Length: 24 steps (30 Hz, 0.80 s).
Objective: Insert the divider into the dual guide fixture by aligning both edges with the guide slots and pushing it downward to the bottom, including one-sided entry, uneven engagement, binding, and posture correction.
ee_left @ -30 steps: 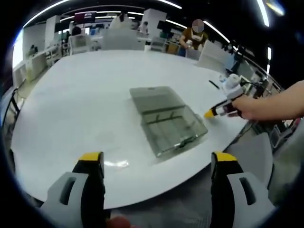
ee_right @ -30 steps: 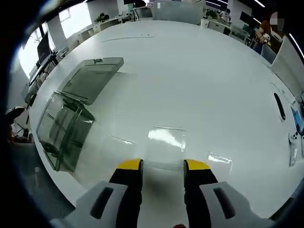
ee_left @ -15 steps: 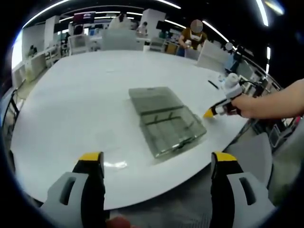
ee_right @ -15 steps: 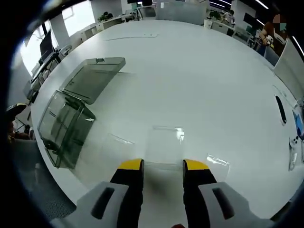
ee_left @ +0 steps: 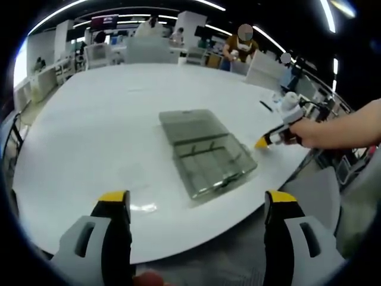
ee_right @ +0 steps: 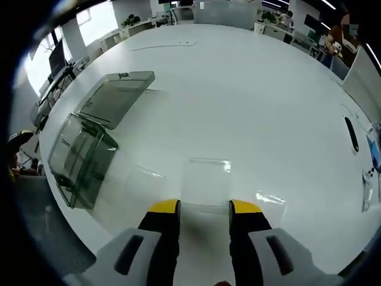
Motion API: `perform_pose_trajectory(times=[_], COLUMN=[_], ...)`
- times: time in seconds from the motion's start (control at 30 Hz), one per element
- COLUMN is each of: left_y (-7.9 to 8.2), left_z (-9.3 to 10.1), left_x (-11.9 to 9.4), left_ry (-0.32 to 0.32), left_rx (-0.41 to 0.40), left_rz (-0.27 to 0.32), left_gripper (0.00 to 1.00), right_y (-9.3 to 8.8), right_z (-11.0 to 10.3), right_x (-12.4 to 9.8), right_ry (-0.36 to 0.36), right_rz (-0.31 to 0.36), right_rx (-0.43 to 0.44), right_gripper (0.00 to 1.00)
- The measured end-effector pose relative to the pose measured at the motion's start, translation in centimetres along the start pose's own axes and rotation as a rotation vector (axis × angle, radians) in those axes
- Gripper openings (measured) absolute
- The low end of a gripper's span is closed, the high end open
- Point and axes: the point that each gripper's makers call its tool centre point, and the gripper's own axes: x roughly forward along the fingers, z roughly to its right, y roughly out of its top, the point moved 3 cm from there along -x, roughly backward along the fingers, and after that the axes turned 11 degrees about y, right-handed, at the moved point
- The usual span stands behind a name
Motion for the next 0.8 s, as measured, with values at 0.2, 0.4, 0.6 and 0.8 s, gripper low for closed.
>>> perform_pose_trajectory(times=[0.2,0.4,0.6,0.8], left_y=[0.0,-0.2,-0.2,-0.1], left_z=[0.0,0.0,0.0,0.0], left_x=[0.0,-0.1,-0.1,-0.1], left_ry=[-0.002,-0.002,-0.004,-0.008], left_rx=[0.0,-0.001,-0.003,-0.004], left_rz=[0.0,0.0,0.002,0.005], left_gripper=[0.91,0.91,0.91,0.91], right_y=[0.1,-0.1,-0.1,-0.1], right_z=[0.0,-0.3,-0.7,-1.1], right_x=[-0.2,-0.2,-0.4,-0.8], right_ry=[0.007,0.016,0.021,0.028], right_rz=[0.008,0.009,0.008,0.007], right_rx=[0.006,0.005,-0.015,-0.046], right_gripper=[0.28,0.28,0.28,0.27])
